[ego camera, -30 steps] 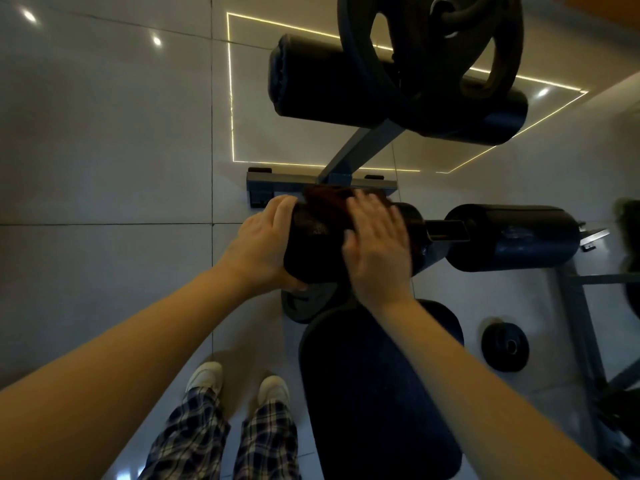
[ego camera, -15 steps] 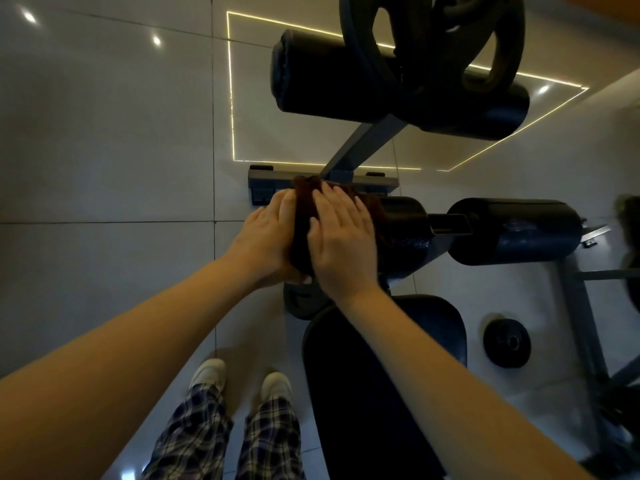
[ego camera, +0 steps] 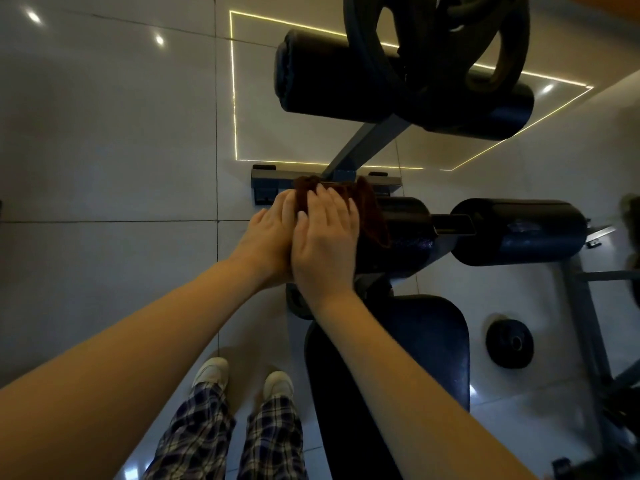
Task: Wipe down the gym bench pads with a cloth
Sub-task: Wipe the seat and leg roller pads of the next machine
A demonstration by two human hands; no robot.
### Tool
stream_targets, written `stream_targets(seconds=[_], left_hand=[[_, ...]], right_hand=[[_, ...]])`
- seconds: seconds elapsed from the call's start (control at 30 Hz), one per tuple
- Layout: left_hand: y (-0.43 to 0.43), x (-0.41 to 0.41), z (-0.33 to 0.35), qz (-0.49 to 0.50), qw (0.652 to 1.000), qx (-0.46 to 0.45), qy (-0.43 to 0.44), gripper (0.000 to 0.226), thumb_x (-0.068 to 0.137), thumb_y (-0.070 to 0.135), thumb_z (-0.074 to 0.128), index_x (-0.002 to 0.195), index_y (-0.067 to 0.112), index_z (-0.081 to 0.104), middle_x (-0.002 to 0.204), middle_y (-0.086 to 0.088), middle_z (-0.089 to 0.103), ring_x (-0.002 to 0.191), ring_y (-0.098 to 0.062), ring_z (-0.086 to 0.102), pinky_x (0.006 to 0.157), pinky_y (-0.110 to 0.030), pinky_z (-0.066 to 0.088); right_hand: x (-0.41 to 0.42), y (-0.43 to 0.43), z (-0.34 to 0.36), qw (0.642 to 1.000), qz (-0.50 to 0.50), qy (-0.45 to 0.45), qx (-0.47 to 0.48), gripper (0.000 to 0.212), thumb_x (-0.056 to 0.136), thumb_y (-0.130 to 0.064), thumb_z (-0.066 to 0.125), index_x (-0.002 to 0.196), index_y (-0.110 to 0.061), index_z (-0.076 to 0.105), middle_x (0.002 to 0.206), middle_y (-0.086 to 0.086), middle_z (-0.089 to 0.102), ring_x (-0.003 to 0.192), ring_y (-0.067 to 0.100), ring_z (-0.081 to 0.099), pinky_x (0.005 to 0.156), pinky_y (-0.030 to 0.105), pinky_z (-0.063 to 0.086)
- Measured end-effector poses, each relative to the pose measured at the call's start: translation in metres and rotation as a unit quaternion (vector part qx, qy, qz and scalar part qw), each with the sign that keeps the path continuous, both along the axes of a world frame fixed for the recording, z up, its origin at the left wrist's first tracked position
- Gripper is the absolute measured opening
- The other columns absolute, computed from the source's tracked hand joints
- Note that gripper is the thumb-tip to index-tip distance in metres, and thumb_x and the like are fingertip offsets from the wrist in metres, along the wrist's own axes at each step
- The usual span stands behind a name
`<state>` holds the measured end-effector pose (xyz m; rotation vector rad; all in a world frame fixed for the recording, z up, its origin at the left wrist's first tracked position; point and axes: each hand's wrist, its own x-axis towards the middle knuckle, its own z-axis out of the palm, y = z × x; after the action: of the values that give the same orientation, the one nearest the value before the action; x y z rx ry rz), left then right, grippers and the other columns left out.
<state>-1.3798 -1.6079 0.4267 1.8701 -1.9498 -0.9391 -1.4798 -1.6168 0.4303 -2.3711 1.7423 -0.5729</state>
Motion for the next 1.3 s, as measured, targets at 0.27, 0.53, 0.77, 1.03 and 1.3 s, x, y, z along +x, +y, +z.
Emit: stream_targets(seconds=[0.27,0.53,0.77,1.03,1.3], left_hand=[[0.001,0.005,0.000,-0.001,1.000,0.006,0.023,0.120,0.057,0.037,0.089,0.145,0.010,0.012,0.142,-0.009,0.029,0.128,-0.028,0.038,0.111,-0.043,0.033],[0.002,0.001,-0.004,0.018,0.999,-0.004,0.031,0.121,0.056,0.035,0.090,0.145,0.011,0.012,0.143,-0.010,0.028,0.128,-0.030,0.040,0.110,-0.043,0.036],[-0.001,0.002,-0.007,0.025,0.999,0.005,0.045,0.127,0.052,0.035,0.092,0.147,0.014,0.009,0.143,-0.007,0.029,0.124,-0.029,0.043,0.106,-0.043,0.041],[0.000,0.006,-0.012,0.003,0.999,-0.014,0.051,0.120,0.053,0.036,0.091,0.141,0.013,0.013,0.139,-0.009,0.028,0.114,-0.028,0.048,0.095,-0.046,0.050],[0.001,0.004,-0.008,0.035,0.994,0.007,0.102,0.121,0.053,0.029,0.092,0.145,0.016,0.014,0.142,-0.005,0.031,0.122,-0.026,0.045,0.102,-0.041,0.045]], right_hand=[[-0.098,-0.046,0.014,0.993,0.074,0.087,0.002,0.042,0.100,-0.024,0.036,0.129,0.000,0.056,0.132,0.018,0.058,0.128,0.031,0.051,0.114,0.040,0.027],[-0.043,-0.025,0.007,0.999,-0.035,0.040,0.002,0.044,0.100,-0.025,0.029,0.125,-0.004,0.059,0.132,0.014,0.059,0.128,0.028,0.050,0.114,0.045,0.027],[-0.032,-0.016,0.010,0.988,0.134,0.073,-0.010,0.042,0.099,-0.024,0.035,0.128,-0.003,0.058,0.131,0.015,0.060,0.126,0.028,0.053,0.111,0.044,0.035],[-0.122,-0.052,0.010,0.999,-0.004,0.044,0.011,0.048,0.100,-0.026,0.029,0.131,0.000,0.055,0.137,0.018,0.054,0.134,0.031,0.044,0.115,0.047,0.027],[-0.039,0.006,-0.002,0.996,0.080,-0.026,-0.019,0.040,0.101,-0.020,0.034,0.131,-0.002,0.055,0.140,0.015,0.052,0.136,0.027,0.042,0.115,0.046,0.027]])
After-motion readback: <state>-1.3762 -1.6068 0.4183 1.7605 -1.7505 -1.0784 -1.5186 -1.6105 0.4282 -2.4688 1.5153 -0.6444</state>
